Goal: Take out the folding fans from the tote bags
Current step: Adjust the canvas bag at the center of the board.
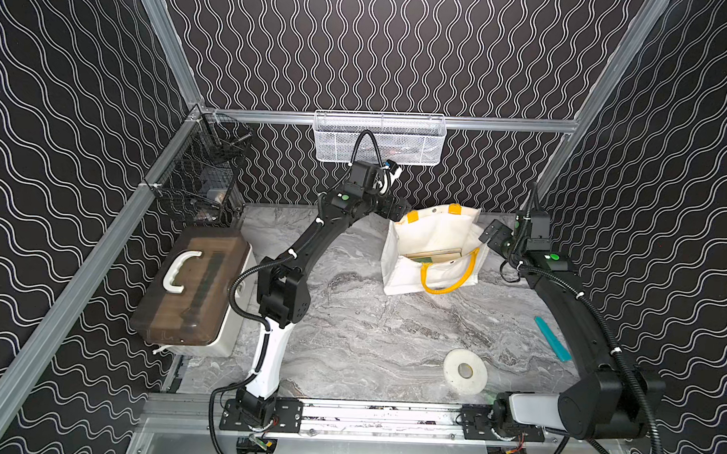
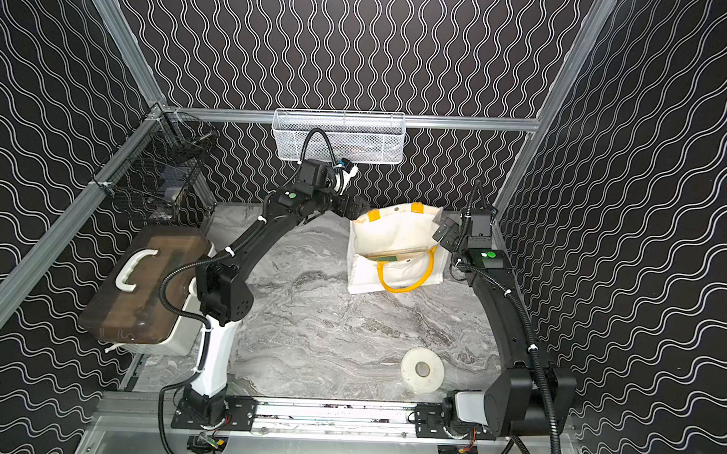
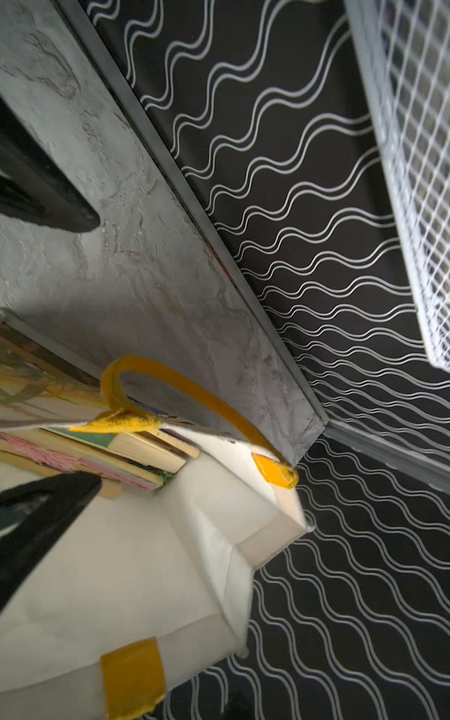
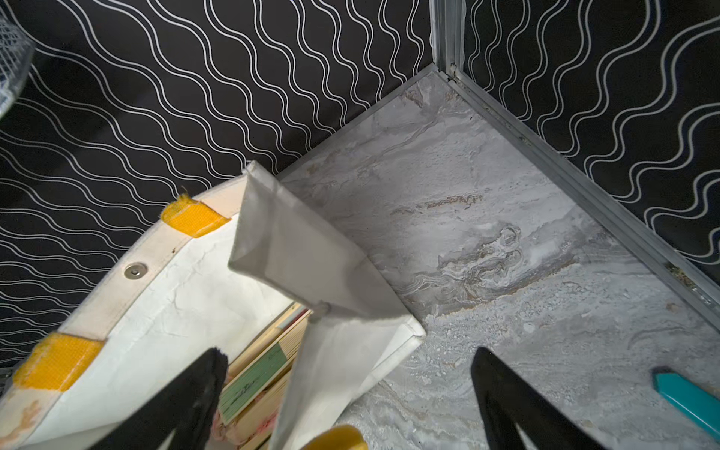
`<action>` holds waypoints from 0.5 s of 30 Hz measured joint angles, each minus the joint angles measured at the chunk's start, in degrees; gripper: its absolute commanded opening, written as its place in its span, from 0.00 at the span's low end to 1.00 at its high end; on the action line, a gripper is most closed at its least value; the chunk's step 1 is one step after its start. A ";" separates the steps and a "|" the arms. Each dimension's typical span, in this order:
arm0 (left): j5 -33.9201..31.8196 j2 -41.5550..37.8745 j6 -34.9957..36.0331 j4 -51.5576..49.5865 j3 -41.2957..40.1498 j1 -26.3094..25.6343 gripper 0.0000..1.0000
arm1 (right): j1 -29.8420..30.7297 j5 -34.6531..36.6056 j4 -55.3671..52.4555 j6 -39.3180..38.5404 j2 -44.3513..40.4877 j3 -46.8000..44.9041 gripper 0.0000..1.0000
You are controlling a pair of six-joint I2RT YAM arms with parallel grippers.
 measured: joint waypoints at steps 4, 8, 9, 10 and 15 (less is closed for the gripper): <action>3.02 2.75 2.21 -2.93 3.39 -0.20 0.92 | 0.26 -1.18 -0.90 -0.22 0.31 0.22 1.00; 4.81 4.33 2.75 -4.46 3.39 -0.72 0.89 | 0.39 -1.18 -2.08 -0.76 1.75 1.18 0.99; 5.09 4.68 2.75 -4.50 3.45 -0.90 0.89 | 0.39 -1.16 -2.34 -0.87 2.19 1.55 0.98; 5.53 5.18 2.78 -4.59 3.72 -1.18 0.89 | 0.39 -1.14 -2.49 -0.92 2.69 2.01 0.97; 5.92 8.11 3.80 -6.25 7.48 -3.26 0.86 | 0.42 -1.20 -2.58 -1.16 4.35 2.71 0.93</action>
